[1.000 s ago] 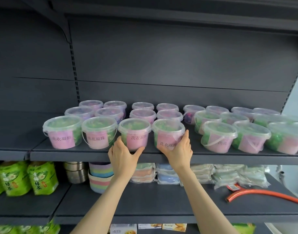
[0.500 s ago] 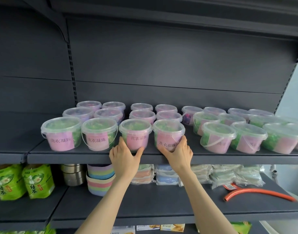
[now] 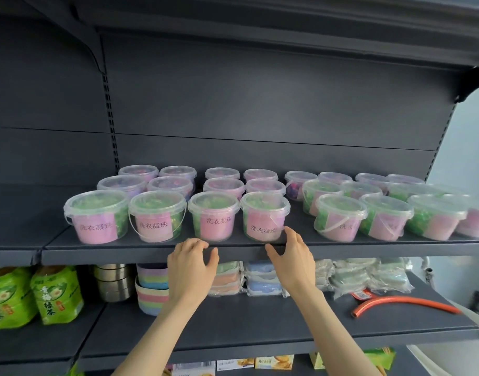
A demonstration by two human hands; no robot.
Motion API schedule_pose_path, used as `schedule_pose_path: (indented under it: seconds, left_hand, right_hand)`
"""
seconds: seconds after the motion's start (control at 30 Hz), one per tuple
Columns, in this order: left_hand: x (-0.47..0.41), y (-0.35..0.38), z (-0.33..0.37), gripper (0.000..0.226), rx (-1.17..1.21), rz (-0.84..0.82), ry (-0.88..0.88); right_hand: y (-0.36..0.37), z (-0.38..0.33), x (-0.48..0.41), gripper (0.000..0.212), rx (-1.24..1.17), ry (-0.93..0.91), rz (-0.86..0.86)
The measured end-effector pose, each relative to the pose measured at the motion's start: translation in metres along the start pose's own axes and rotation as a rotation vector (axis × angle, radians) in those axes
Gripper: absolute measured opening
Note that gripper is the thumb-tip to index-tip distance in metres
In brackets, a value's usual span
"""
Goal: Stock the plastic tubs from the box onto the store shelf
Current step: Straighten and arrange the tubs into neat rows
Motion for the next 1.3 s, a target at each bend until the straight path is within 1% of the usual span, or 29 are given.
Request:
schedule_pose_path:
  seconds: [0.03,0.1,0.2,0.3,0.37,0.5,0.6,0.7,0.77,0.8,0.9,0.97,1.07,1.17,1.3]
  left_hand:
    - [-0.002,-0.009,0.006,0.018,0.035,0.01,0.026]
    - [-0.013,-0.026,0.023,0.016,0.074,0.027,0.107]
    - [-0.039,-0.049,0.051,0.017,0.091,0.061,0.259]
    - [-0.075,-0.056,0.068,0.018,0.106,0.067,0.318]
    - [-0.102,-0.046,0.071,0.017,0.088,0.008,0.294]
    - [-0.155,-0.008,0.059,0.019,0.002,-0.205,0.211]
    - [-0.185,0.024,0.045,0.029,-0.013,-0.359,0.118]
    - [-0.201,0.052,0.04,0.034,0.018,-0.515,0.046]
    - [-0.208,0.064,0.038,0.045,-0.003,-0.589,0.011]
    - [-0.211,0.068,0.036,0.048,-0.028,-0.61,0.007]
    - [-0.217,0.075,0.028,0.038,-0.059,-0.63,0.023]
    - [-0.22,0.074,0.022,0.037,-0.032,-0.636,0.02]
    - [-0.223,0.068,0.013,0.05,-0.009,-0.665,-0.009]
    - [-0.225,0.066,0.008,0.052,0.016,-0.723,-0.024]
    - [-0.221,0.067,0.008,0.047,0.045,-0.739,-0.024]
  right_hand:
    - [-0.008,-0.002,0.002,0.044,0.023,-0.013,0.022]
    - [-0.025,-0.011,0.0,0.033,0.027,-0.047,0.07]
    - [-0.051,-0.035,-0.014,0.027,-0.003,-0.13,0.133]
    - [-0.065,-0.059,-0.043,0.024,0.013,-0.212,0.142]
    - [-0.066,-0.068,-0.066,0.022,0.032,-0.235,0.121]
    - [-0.048,-0.073,-0.116,0.021,0.071,-0.228,0.023]
    - [-0.024,-0.07,-0.149,0.025,0.103,-0.209,-0.1]
    - [-0.002,-0.061,-0.175,0.031,0.069,-0.142,-0.234]
    - [0.008,-0.054,-0.188,0.034,0.045,-0.1,-0.303]
    - [0.013,-0.052,-0.193,0.035,0.05,-0.094,-0.33]
    - [0.024,-0.053,-0.201,0.034,0.127,-0.149,-0.386]
    - [0.027,-0.054,-0.202,0.033,0.159,-0.174,-0.39]
    - [0.033,-0.055,-0.204,0.036,0.136,-0.182,-0.398]
    - [0.04,-0.058,-0.205,0.041,0.104,-0.204,-0.418]
    - [0.042,-0.063,-0.206,0.03,0.056,-0.261,-0.456]
Point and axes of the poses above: each hand's wrist, its own x-axis away from the middle knuckle, its own y-axis out of the palm, z = x × y, the point moved 7 cm from there along -x, towards the middle knuckle, and after that the axes turned 10 degrees about x, right-handed, at the moved point
